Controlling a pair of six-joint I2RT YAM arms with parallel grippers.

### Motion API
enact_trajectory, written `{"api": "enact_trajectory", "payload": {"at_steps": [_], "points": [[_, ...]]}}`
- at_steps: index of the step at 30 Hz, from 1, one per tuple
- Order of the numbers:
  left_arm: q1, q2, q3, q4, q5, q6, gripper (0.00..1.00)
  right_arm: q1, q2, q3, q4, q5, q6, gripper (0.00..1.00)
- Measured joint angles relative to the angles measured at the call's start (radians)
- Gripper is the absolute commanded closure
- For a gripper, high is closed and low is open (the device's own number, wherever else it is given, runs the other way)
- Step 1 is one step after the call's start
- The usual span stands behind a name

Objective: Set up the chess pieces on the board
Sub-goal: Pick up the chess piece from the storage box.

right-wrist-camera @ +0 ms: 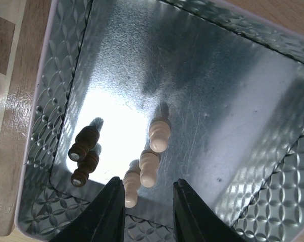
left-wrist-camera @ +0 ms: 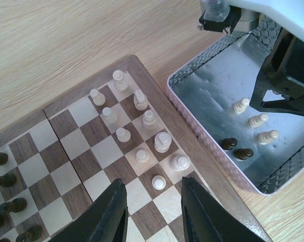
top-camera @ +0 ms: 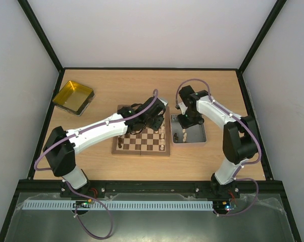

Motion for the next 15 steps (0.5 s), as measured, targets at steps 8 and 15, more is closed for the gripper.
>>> {"api": "enact_trajectory", "payload": {"at_steps": [8, 15], "points": [[-0.001, 0.000, -0.001, 0.000, 0.000, 0.000, 0.68, -0.032, 0.045, -0.023, 0.043, -0.022, -0.016, 0.77], [-0.001, 0.000, -0.003, 0.000, 0.000, -0.001, 0.68, -0.041, 0.074, -0.030, 0.068, -0.032, -0.019, 0.78]]}}
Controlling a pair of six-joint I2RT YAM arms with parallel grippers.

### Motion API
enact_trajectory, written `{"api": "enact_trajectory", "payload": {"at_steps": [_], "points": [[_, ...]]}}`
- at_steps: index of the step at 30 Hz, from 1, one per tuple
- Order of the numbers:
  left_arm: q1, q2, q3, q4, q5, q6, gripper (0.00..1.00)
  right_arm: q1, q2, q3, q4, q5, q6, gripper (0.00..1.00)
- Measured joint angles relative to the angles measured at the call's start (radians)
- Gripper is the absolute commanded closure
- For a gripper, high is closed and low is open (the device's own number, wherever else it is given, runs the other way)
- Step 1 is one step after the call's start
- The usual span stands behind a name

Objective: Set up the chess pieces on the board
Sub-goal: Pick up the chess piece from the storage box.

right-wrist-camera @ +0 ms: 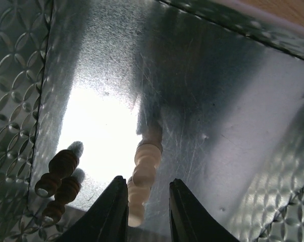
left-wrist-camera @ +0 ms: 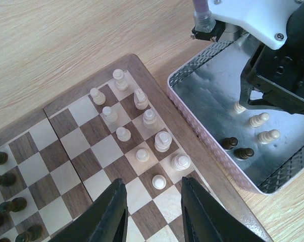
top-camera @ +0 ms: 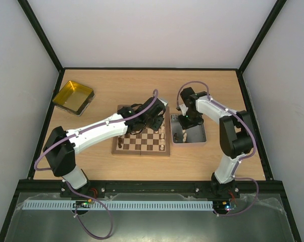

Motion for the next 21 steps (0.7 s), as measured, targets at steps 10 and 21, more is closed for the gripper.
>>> {"api": "enact_trajectory", "payload": {"at_steps": [10, 21], "points": [[0.000, 0.000, -0.021, 0.001, 0.002, 0.000, 0.68, 0.000, 0.034, -0.005, 0.023, -0.016, -0.003, 0.80], [-0.009, 0.030, -0.003, -0.002, 0.012, 0.005, 0.68, 0.000, 0.037, -0.032, 0.042, -0.020, -0.011, 0.94]]}}
